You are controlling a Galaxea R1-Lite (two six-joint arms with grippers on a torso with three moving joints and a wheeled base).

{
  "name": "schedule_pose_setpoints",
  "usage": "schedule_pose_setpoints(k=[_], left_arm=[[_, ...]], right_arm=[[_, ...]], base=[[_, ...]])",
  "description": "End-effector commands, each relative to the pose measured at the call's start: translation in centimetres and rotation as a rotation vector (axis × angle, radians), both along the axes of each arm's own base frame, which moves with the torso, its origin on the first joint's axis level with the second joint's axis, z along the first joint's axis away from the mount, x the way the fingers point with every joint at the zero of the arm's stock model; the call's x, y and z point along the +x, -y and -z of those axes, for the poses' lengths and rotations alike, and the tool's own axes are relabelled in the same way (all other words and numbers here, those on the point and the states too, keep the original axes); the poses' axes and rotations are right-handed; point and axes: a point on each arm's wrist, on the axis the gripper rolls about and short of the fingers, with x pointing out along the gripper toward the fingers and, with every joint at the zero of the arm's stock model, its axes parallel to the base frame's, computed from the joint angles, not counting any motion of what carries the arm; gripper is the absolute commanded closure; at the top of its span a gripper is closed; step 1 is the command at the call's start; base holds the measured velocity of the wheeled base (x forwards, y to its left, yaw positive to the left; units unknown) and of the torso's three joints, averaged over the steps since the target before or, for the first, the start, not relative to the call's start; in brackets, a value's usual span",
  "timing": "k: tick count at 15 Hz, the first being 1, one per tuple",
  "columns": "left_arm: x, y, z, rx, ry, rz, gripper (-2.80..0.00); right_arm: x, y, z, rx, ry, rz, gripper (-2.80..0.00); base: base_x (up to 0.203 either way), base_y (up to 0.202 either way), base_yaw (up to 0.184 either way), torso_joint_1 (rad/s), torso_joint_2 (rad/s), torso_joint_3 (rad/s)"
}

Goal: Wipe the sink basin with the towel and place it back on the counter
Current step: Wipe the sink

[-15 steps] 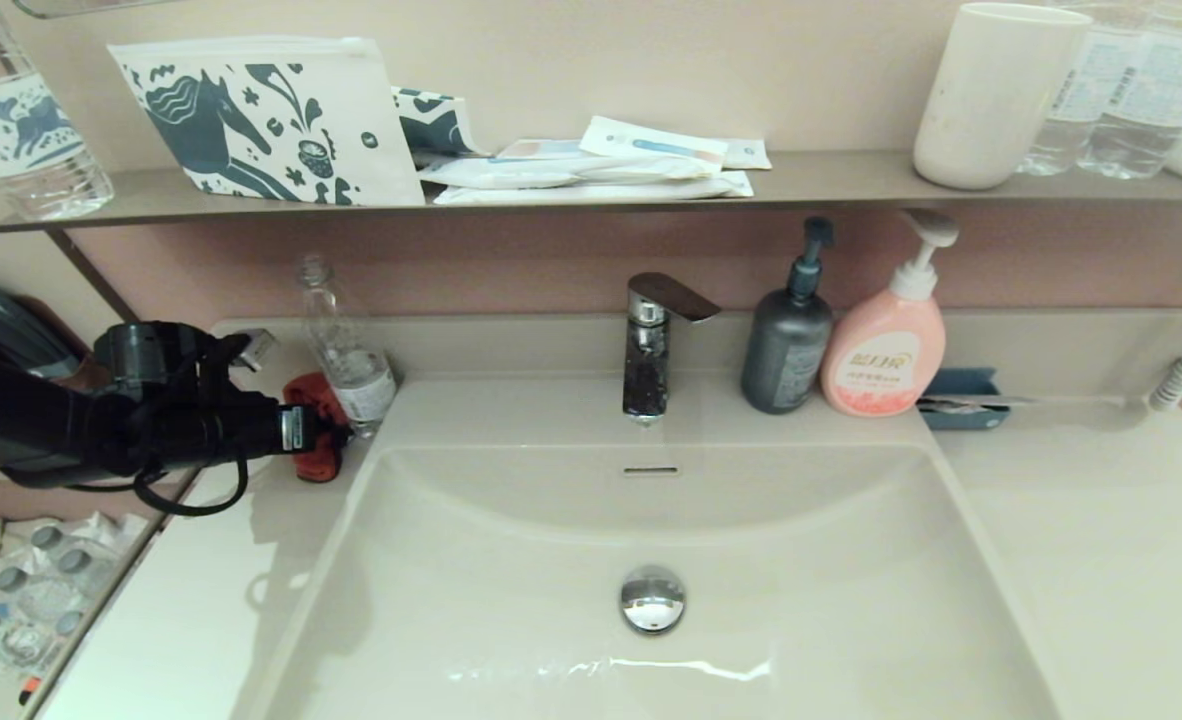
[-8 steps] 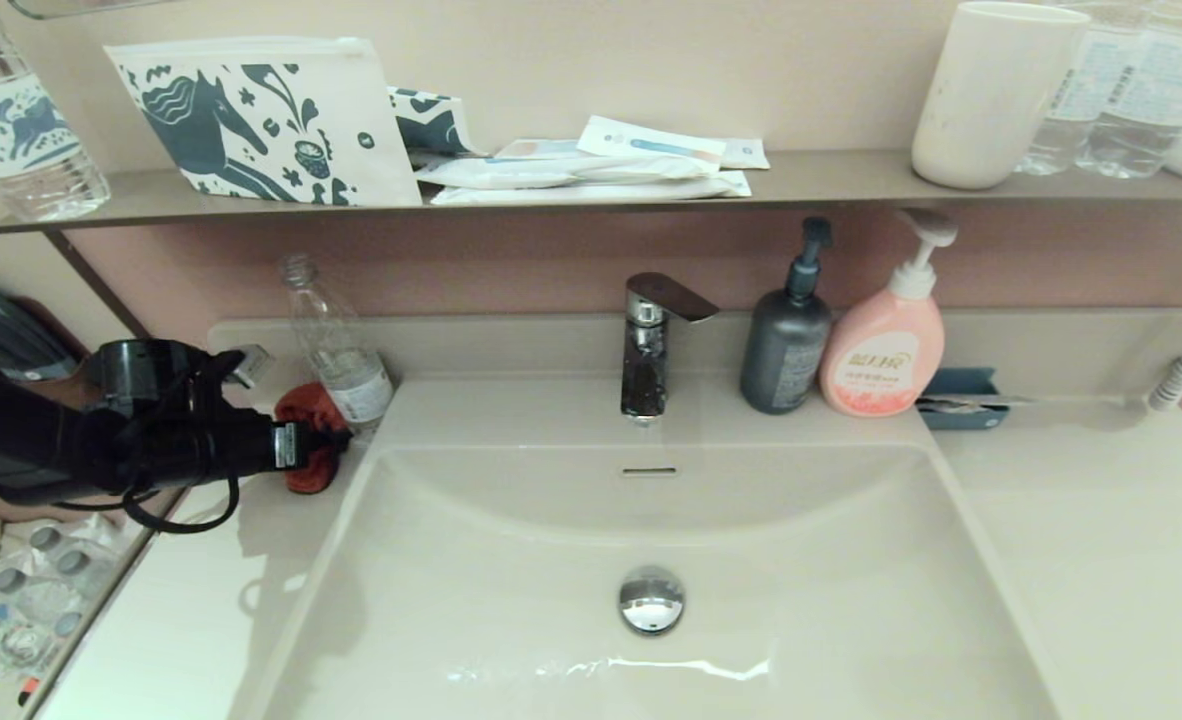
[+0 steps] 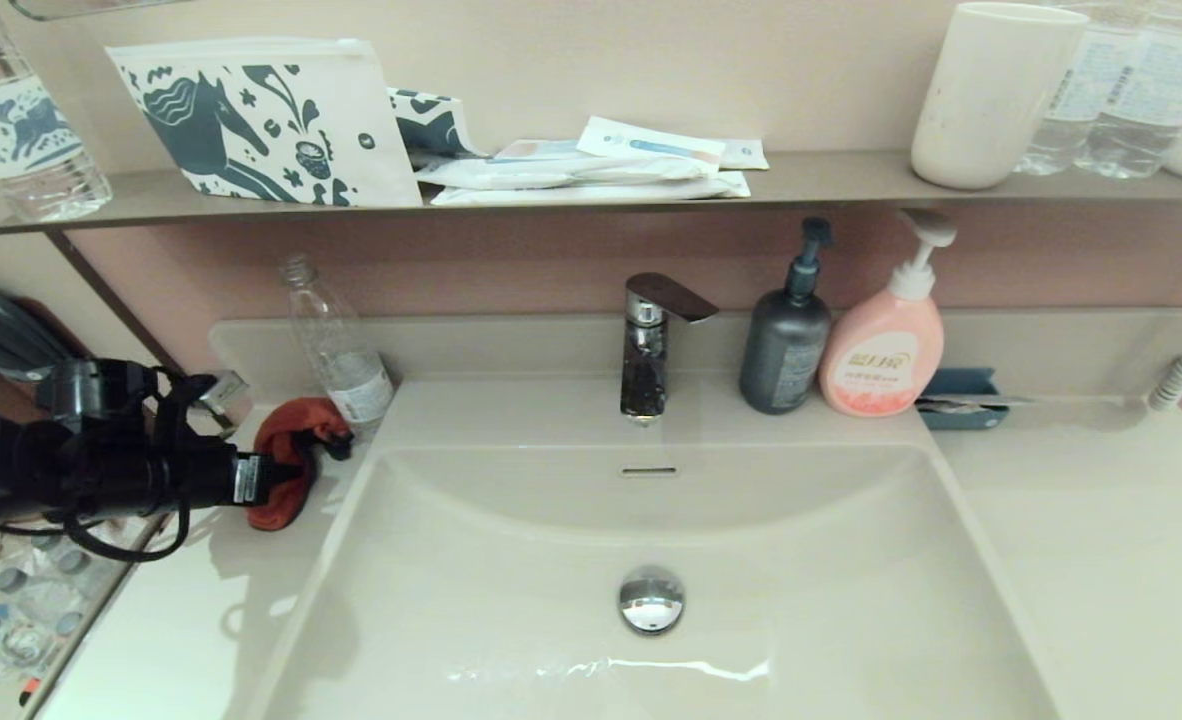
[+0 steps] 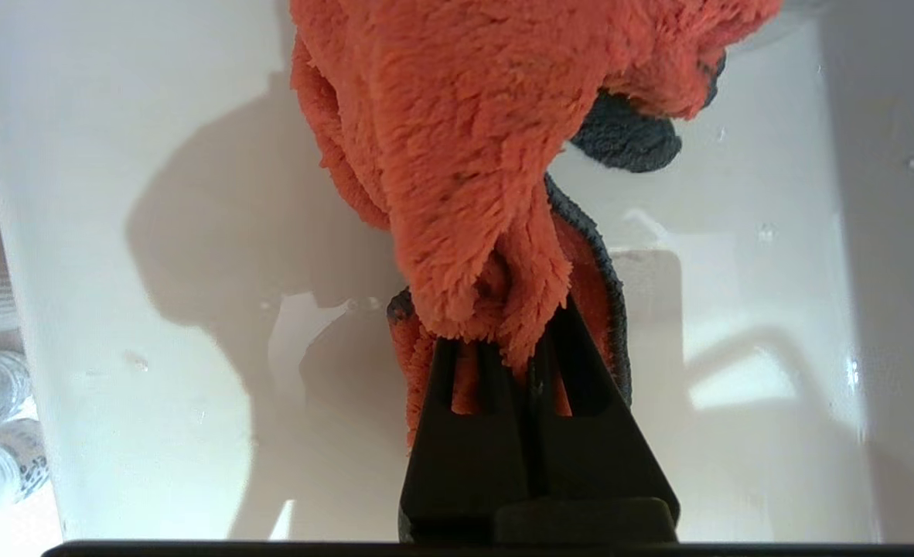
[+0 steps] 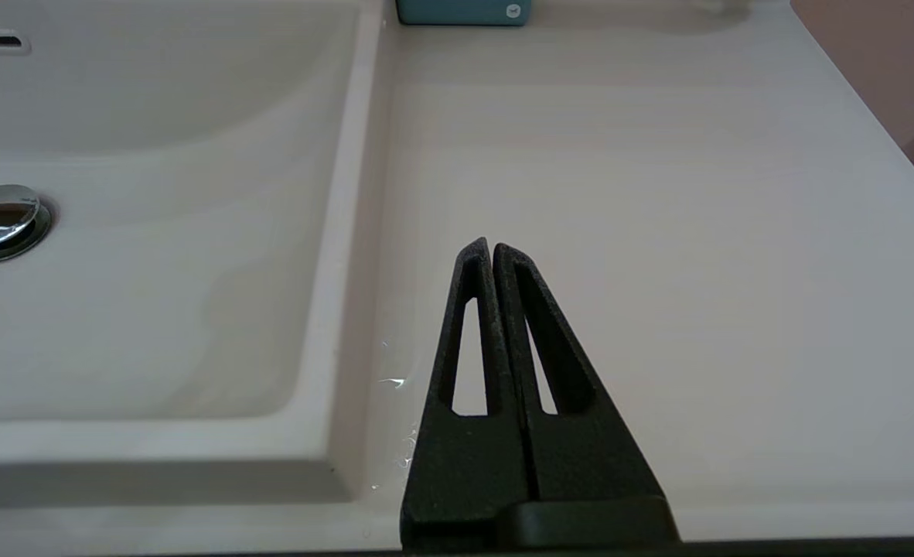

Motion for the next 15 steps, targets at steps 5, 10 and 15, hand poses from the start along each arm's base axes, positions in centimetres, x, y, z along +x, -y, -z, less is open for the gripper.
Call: schedule_pose_setpoints(k=[5, 10, 15], left_arm=[[3.6, -1.5, 0.2, 0.02, 0.092, -0.02, 0.0], [6.3, -2.7, 0.8, 0.02, 0.124, -0.035, 0.0], [5.0, -2.7, 1.1, 0.013, 0.088, -0.047, 0.0]], right_arm=[[0.0, 0.0, 0.0, 0.0, -0.002, 0.0, 0.0], [0.0, 0.0, 0.0, 0.0, -0.001, 0.0, 0.0], [0.0, 0.0, 0.0, 0.0, -0.002, 0.0, 0.0]], base=[[0.0, 0.0, 0.0, 0.0, 0.0, 0.0], [0.0, 0.0, 0.0, 0.0, 0.0, 0.0], [0.0, 0.0, 0.0, 0.0, 0.0, 0.0]])
